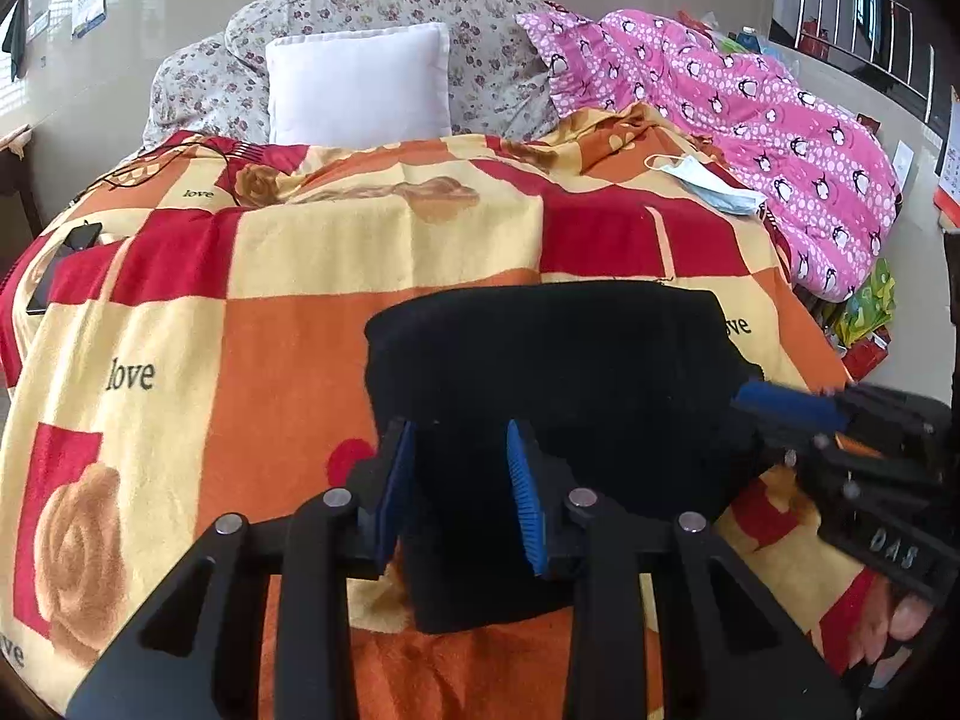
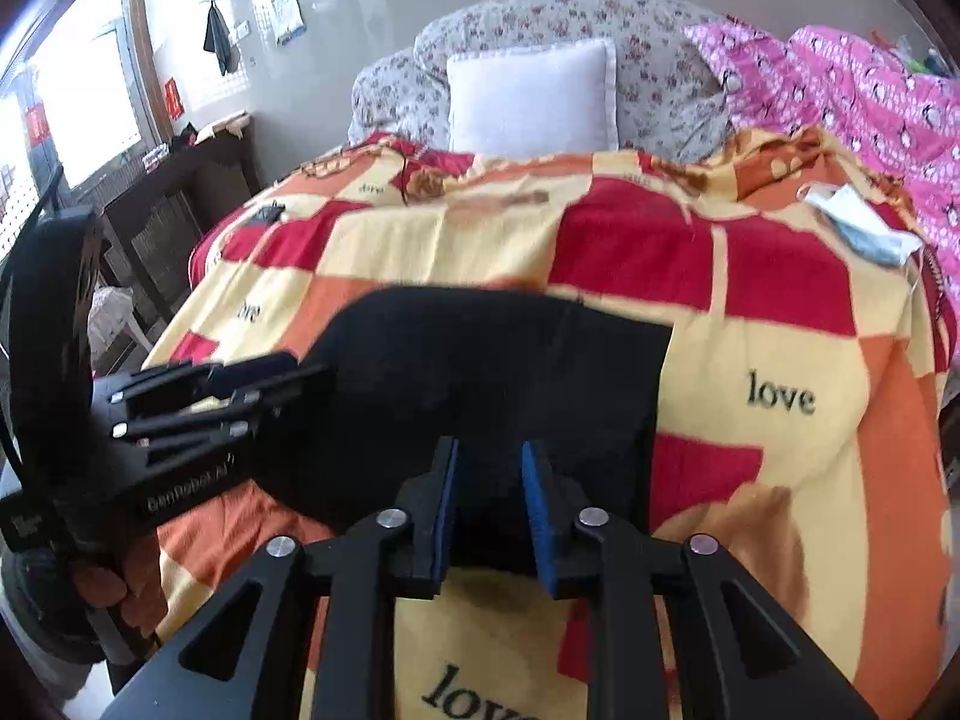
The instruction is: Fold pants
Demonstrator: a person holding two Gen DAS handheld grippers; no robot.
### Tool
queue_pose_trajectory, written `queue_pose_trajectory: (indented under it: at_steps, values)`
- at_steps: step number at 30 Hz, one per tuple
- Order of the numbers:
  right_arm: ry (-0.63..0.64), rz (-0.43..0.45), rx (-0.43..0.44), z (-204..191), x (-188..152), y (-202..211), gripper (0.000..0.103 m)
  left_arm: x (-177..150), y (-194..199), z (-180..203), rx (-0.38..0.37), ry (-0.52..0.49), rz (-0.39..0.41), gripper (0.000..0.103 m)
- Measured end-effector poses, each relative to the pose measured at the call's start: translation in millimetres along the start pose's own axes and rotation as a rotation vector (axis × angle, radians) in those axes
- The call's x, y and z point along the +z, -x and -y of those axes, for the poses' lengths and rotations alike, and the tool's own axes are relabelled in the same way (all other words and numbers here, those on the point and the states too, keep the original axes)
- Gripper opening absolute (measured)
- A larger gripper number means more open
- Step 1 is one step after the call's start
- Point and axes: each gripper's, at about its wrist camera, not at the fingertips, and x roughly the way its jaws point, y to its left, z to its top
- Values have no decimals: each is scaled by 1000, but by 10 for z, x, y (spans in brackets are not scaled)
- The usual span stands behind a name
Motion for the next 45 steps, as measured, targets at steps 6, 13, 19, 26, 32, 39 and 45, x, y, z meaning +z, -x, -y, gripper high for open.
queue_pose_trajectory:
  at_steps: [6, 13, 19, 26, 32, 39, 45]
  values:
    - [-65, -2, 21, 59, 7, -53, 35, -37, 123, -74, 48, 6, 26, 40]
    - [-85, 17, 34, 54, -4, 24, 43, -66, 342, -62, 164, -12, 91, 76]
    - [-82, 27, 37, 11, -4, 79, 51, -102, 443, -53, 196, -11, 112, 84]
    - [-89, 38, 26, 13, -16, 119, 58, -122, 461, -153, 165, 43, 108, 84]
    - [-98, 37, 20, 19, -40, 125, 61, -135, 495, -152, 162, 56, 122, 84]
    - [-83, 57, 5, -32, -49, 208, 67, -126, 579, -114, 159, 56, 144, 84]
    - [-74, 67, 5, -68, -44, 304, 72, -104, 634, -74, 154, 48, 153, 84]
